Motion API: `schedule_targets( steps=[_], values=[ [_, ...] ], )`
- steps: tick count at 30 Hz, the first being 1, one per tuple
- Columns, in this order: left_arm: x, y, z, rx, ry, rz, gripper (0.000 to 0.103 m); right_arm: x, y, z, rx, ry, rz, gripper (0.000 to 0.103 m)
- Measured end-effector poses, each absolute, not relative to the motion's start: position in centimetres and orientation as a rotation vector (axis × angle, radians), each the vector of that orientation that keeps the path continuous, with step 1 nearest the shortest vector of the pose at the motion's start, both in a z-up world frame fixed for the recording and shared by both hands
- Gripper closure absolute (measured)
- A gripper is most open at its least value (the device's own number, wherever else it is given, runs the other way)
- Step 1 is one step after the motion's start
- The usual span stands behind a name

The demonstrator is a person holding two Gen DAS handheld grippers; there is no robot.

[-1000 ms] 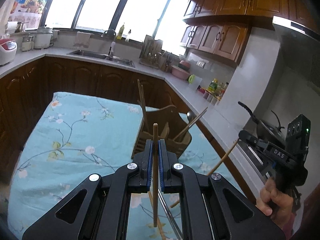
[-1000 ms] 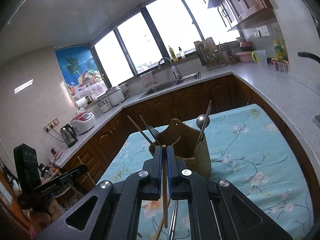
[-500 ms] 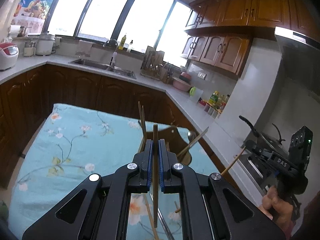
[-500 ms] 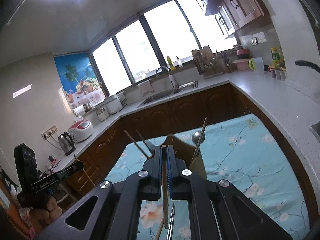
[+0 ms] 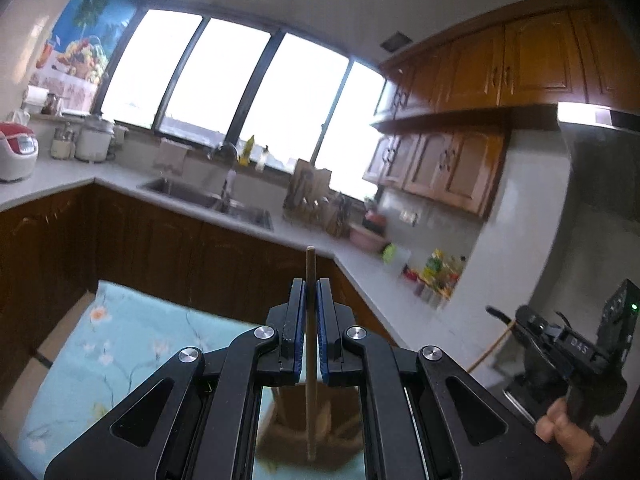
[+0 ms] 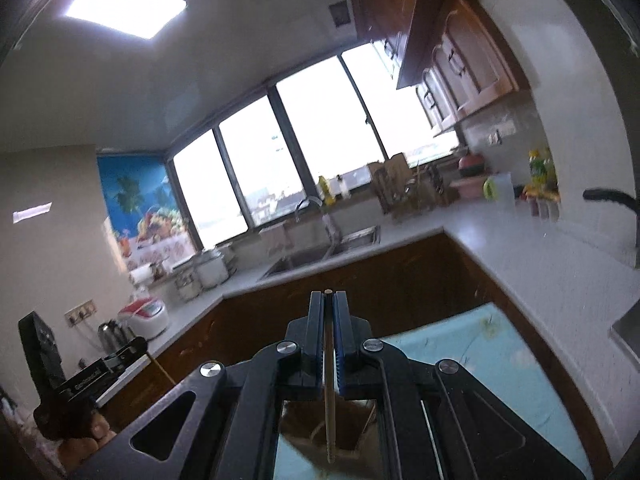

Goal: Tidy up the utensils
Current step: 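Lower both chopsticks into the wooden holder and open both tools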

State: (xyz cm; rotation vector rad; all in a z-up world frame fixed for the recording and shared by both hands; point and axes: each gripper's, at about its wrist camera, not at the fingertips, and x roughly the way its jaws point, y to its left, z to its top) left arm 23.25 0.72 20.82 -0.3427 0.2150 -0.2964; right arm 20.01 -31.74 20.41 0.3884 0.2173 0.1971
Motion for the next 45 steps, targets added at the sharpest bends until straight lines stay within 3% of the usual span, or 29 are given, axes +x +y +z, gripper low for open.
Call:
schedule_targets(
  steps=[6,26,40,45],
  values=[
    [26.9,-0.2,20.1,-0.363,0.206,-0.256,0.099,22.8,-32.0,19.3,0.392,0.211,0.172,0.099],
    [30.3,-3.4,10.0,-0.305,0.398,-0.264,0.098,26.1,-30.3,10.0,0.388,0.392,0.165,0.098],
    [30.4,-3.8,10.2,-0.266,0.422,-0.271,0.097,26.4,-30.4,9.8,0.388,0.428,0.16,0.098],
    [30.6,-3.2,10.3,-0.287,0.443,-0.293,0.097,26.5,-30.9,9.7,0.426,0.435,0.173,0.092]
  ],
)
